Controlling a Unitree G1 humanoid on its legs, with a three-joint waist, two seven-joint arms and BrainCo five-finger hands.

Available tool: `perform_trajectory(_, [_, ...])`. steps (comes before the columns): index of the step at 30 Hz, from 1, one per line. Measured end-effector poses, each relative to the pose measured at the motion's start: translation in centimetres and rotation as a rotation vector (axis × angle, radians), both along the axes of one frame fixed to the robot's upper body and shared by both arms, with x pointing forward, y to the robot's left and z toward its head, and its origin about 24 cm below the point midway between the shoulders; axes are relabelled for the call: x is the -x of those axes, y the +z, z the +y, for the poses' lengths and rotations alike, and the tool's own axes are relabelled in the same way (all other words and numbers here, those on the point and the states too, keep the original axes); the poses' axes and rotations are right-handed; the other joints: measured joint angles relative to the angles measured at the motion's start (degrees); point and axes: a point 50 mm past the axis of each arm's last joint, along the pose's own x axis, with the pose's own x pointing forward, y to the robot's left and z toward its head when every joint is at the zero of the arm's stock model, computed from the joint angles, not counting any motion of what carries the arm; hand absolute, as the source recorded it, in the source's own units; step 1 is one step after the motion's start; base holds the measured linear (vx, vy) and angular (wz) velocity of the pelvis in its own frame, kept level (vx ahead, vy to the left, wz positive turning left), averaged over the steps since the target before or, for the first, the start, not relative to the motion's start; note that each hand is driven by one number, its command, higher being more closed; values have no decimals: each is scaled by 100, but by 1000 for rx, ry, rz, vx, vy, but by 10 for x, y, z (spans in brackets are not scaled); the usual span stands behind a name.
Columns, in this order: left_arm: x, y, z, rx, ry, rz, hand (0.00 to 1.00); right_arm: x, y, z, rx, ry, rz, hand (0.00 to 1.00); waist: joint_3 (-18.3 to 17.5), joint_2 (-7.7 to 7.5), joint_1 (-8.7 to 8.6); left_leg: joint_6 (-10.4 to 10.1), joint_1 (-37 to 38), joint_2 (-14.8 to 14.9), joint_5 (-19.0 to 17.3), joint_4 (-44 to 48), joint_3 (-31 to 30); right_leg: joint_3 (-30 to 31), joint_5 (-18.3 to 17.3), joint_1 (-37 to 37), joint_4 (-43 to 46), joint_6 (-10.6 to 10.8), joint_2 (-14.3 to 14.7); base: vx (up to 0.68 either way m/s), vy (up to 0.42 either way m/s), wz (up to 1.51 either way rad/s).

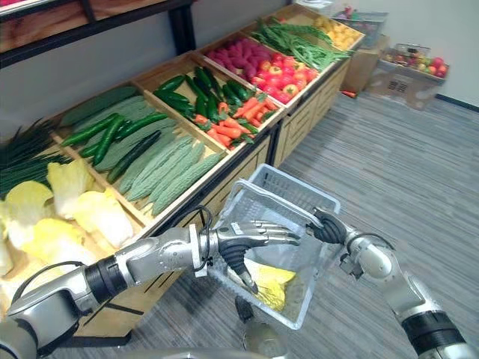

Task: Pick vegetable in the basket

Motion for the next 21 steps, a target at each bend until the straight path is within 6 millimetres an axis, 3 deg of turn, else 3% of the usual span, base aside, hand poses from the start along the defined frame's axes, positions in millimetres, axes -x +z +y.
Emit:
perform_trajectory(6, [24,31,9,230,-52,110,0,26,-34,-48,-22,-342,65,100,-12,-25,200,159,-312,5,98,52,-805,-722,-36,129,-21,9,-340,-63,-36,68])
perform_trajectory(9, [33,43,19,291,-57,107,0,53,-53,-72,-53,-541,104,100,-79,-45,335,243,-531,-18,149,80,-1347,-1201,-99,223,-22,26,-546,-50,-12,90])
perform_trajectory(13, [39,62,44,412,30,58,0,104,-85,-101,-119,-852,187,100,-281,-109,470,429,-889,-158,303,69,-2320,-2070,-191,431,-24,77,-912,-34,21,119])
perform_trajectory(16, [35,69,70,512,188,9,0,131,-104,-109,-177,-1028,226,100,-356,-163,500,493,-1048,-352,403,-73,-2869,-2561,-232,578,-86,97,-1152,-26,29,96])
perform_trajectory(18, [32,74,103,610,407,-71,0,156,-125,-106,-267,-1189,271,100,-387,-223,570,516,-1214,-496,511,-169,-3234,-2845,-244,630,-188,108,-1272,-30,10,77])
perform_trajectory(21, [32,73,145,728,701,-150,0,177,-145,-97,-332,-1303,339,100,-393,-251,704,531,-1273,-616,633,-341,-3399,-2977,-250,617,-230,100,-1347,0,-2,36])
